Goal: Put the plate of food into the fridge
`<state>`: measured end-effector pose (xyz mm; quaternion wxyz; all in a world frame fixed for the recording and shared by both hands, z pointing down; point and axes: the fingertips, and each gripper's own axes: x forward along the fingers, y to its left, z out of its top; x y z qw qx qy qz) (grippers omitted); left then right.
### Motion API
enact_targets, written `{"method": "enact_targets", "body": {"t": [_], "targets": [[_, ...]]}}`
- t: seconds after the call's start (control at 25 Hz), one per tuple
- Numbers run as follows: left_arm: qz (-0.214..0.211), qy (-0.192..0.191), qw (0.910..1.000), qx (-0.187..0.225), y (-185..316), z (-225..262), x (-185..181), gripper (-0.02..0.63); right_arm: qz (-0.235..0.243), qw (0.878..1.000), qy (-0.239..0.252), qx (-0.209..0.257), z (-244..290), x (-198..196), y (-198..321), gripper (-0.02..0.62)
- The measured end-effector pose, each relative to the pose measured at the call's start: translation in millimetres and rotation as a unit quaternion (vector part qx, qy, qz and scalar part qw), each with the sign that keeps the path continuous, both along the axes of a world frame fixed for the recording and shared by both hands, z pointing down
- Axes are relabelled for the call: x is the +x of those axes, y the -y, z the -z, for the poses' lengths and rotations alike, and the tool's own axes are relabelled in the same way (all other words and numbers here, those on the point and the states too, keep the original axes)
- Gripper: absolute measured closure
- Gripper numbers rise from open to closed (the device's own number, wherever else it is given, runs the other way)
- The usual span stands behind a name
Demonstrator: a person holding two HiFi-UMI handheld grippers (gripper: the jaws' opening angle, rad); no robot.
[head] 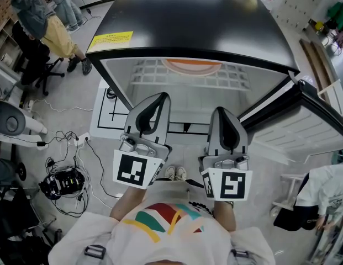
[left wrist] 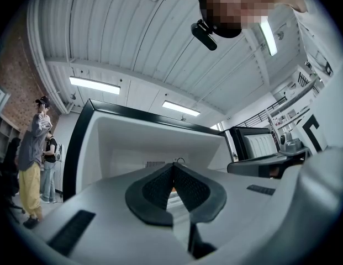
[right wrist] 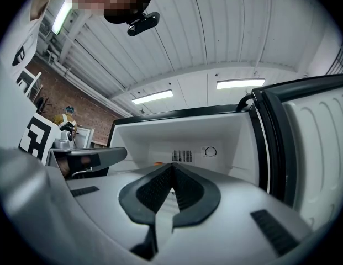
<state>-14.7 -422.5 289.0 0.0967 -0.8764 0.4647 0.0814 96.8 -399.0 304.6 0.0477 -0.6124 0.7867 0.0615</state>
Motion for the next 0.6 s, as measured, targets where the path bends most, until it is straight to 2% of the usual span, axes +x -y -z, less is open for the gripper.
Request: {"method": "enact_targets", "body": {"t": [0.6], "targets": [[-0.004,-0.004,0.9999,0.011,0.9,4.5,2.9,0.600,0.008,1.000,-0.019,0.002,0.2,-5.6,0.3,0.595]]}}
